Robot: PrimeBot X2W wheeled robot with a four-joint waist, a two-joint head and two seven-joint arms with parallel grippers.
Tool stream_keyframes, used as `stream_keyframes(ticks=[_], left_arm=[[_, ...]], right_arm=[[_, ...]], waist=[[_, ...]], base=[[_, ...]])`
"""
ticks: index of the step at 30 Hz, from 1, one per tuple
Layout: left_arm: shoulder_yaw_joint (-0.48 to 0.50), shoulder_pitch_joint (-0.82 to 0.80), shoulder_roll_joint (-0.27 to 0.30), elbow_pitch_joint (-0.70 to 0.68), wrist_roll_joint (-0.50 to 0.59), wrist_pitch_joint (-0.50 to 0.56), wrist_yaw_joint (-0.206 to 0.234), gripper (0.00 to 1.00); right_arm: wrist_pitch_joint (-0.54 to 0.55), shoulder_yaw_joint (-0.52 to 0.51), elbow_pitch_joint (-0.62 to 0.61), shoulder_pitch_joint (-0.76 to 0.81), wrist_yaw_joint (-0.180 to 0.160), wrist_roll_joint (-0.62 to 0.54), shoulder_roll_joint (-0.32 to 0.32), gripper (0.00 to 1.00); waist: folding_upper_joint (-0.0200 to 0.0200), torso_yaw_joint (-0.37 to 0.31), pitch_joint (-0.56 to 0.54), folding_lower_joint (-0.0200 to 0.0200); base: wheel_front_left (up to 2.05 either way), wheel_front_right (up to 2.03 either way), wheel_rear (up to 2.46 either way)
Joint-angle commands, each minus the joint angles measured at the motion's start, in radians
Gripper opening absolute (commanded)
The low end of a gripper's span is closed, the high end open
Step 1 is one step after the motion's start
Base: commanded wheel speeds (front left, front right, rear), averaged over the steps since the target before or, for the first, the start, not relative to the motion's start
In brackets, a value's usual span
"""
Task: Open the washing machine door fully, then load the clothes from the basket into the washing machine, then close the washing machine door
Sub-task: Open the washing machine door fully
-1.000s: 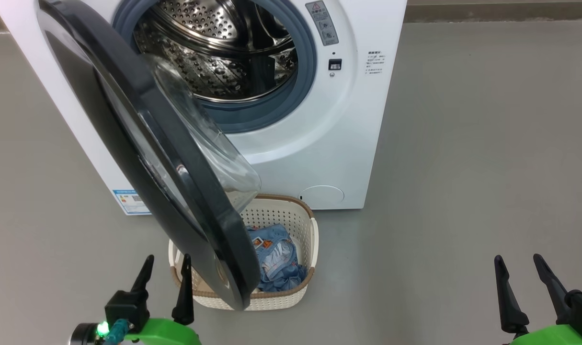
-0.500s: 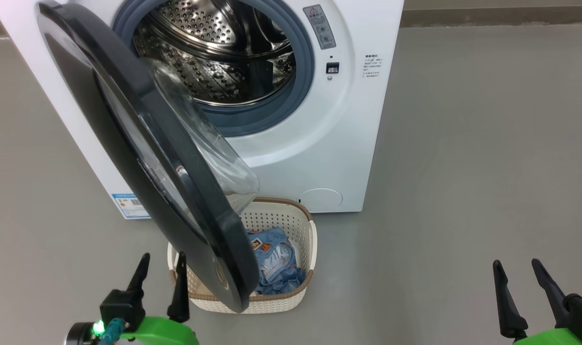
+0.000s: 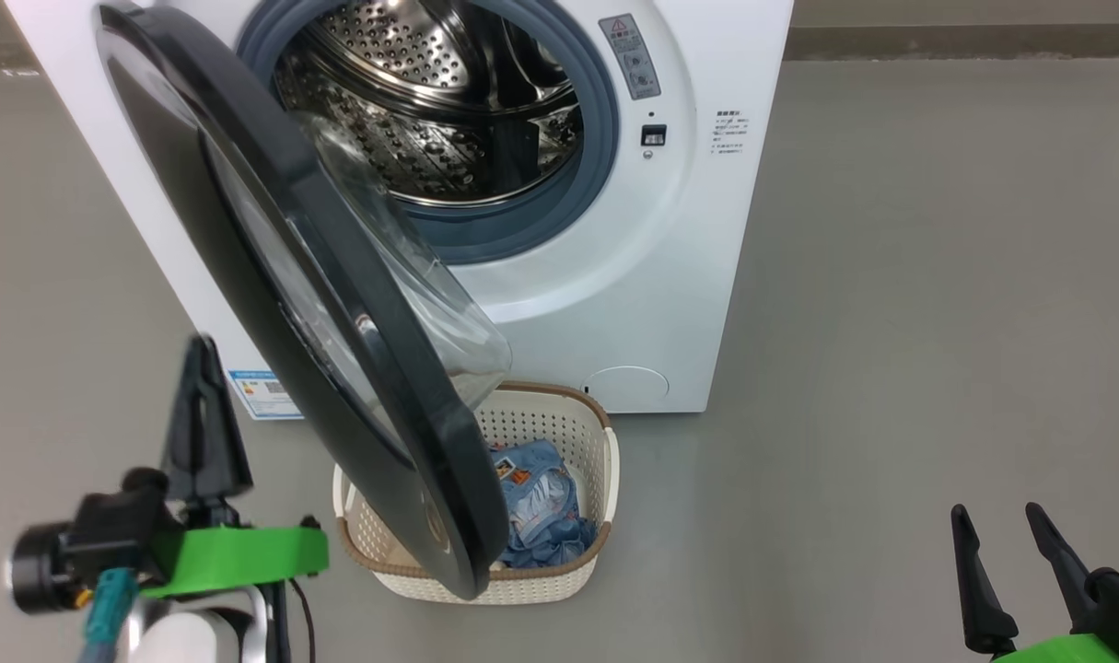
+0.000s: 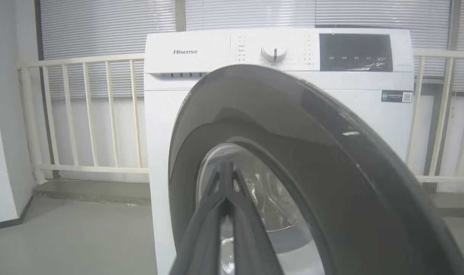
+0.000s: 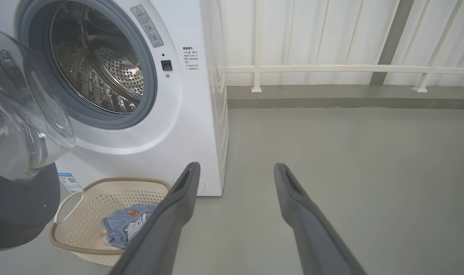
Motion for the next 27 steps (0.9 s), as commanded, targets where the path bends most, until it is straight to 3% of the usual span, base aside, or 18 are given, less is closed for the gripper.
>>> stream_keyframes(ticks=[1, 7, 13, 22, 27], left_arm=[[0.027, -0.037, 0.017, -0.092, 0.014, -0.006, 0.007, 0.00], [-0.050, -0.029, 0.000, -0.299, 0.014, -0.002, -0.013, 0.00], [-0.220, -0.019, -0.020, -0.407, 0.005, 0.024, -0.057, 0.00], [-0.428, -0.008, -0.031, -0.348, -0.092, 0.038, -0.083, 0.00], [-0.488, -0.006, -0.032, -0.254, -0.178, 0.034, -0.045, 0.00]], right_arm=[[0.001, 0.024, -0.026, -0.014, 0.004, 0.004, -0.015, 1.00], [0.001, 0.027, -0.024, -0.016, 0.004, 0.007, -0.015, 1.00], [-0.003, 0.043, -0.014, -0.026, 0.004, 0.009, -0.015, 1.00], [-0.013, 0.073, 0.008, -0.042, 0.004, 0.019, -0.015, 1.00], [-0.014, 0.078, 0.016, -0.045, 0.004, 0.018, -0.015, 1.00]], waist=[[0.0000, 0.001, -0.003, -0.0001], [0.0000, 0.001, -0.004, -0.0001], [0.0000, -0.006, 0.002, -0.0001], [0.0000, -0.019, 0.011, -0.0001], [0.0000, -0.029, 0.019, -0.0001]], base=[[0.00, 0.00, 0.00], [0.00, 0.00, 0.00], [0.00, 0.00, 0.00], [0.00, 0.00, 0.00], [0.00, 0.00, 0.00]])
